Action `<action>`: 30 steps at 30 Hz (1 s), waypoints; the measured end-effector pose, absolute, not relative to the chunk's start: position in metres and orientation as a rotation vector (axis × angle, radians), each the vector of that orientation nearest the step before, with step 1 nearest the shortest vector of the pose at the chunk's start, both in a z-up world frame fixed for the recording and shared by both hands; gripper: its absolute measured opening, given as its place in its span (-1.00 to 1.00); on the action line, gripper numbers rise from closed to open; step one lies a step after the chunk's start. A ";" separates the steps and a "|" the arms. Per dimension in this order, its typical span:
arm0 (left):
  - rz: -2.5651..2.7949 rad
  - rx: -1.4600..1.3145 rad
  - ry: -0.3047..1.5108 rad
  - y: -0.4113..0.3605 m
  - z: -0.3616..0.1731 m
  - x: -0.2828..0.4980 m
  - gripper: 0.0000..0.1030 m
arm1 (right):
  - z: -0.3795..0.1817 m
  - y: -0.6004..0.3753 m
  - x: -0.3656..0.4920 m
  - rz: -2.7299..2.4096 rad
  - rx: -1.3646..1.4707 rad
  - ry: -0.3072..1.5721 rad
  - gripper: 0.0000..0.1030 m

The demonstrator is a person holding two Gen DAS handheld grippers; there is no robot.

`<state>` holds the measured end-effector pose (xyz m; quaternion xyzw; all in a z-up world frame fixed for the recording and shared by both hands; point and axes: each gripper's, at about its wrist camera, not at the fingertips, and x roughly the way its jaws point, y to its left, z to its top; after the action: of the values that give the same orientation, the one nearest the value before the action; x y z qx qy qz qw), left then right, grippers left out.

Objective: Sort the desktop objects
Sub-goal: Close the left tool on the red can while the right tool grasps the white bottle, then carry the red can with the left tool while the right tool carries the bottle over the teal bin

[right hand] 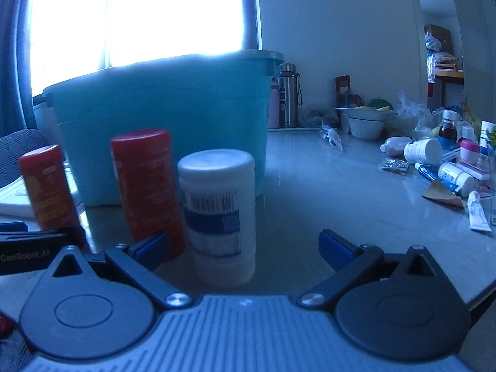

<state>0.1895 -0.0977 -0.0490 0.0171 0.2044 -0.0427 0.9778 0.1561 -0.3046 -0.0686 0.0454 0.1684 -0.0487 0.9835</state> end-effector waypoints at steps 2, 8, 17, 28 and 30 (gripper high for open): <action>-0.101 0.027 0.402 -0.097 -0.048 0.195 0.05 | -0.068 -0.303 0.164 -0.076 0.086 0.352 0.40; -0.123 0.019 0.424 -0.095 -0.045 0.202 -0.03 | -0.064 -0.295 0.163 -0.062 0.050 0.371 -0.08; -0.124 -0.002 0.479 -0.088 -0.016 0.173 -0.02 | -0.036 -0.292 0.129 -0.066 0.059 0.417 -0.08; -0.147 0.012 0.495 -0.080 0.010 0.109 -0.02 | -0.008 -0.286 0.067 -0.075 0.074 0.415 -0.08; -0.145 0.010 0.495 -0.078 0.014 0.098 -0.02 | -0.002 -0.287 0.058 -0.080 0.082 0.411 -0.08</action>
<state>0.0979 -0.0785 0.0143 0.0049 0.2450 -0.0716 0.9669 0.0580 -0.2867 -0.0022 0.0407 0.2037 -0.0396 0.9774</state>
